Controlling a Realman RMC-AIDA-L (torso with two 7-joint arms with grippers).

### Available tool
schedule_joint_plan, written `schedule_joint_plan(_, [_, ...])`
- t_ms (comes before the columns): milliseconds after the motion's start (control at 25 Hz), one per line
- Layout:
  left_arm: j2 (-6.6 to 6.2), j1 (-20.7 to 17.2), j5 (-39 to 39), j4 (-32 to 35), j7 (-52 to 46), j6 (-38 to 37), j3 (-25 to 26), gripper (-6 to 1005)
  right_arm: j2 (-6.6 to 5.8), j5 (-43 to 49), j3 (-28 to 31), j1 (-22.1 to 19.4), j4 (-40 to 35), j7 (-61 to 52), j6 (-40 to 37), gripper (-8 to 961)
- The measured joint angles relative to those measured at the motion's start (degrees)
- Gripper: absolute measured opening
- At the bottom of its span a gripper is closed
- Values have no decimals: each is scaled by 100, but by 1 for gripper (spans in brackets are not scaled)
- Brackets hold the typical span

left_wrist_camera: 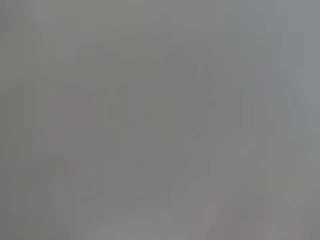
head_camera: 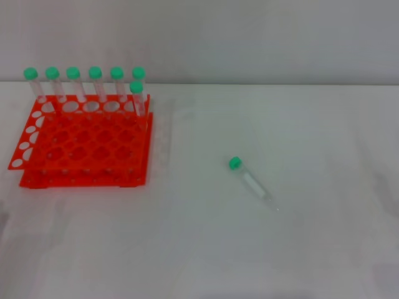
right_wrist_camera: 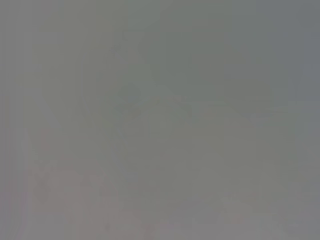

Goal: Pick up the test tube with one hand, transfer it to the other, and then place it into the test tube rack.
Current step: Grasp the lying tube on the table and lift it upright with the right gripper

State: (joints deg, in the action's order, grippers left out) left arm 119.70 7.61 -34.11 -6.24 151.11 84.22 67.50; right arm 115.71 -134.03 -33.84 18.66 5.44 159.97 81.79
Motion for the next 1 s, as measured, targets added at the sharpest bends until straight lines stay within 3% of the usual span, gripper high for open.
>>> schedule_joint_plan(400, [0, 7, -11, 25, 7, 44, 6, 886, 0, -30, 36, 41, 32, -337, 43, 828])
schedule_joint_plan(600, [-3, 26, 17, 12, -25, 34, 0, 885, -32, 104, -102, 108, -210, -1217, 120, 828])
schedule_joint_plan(720, [-1, 12, 19, 0, -25, 56, 0, 885, -75, 518, -454, 112, -954, -2535, 9, 827])
schedule_joint_plan(1000, [1, 36, 20, 0, -24, 15, 0, 885, -104, 2534, -1494, 99, -4174, -6490, -1017, 826])
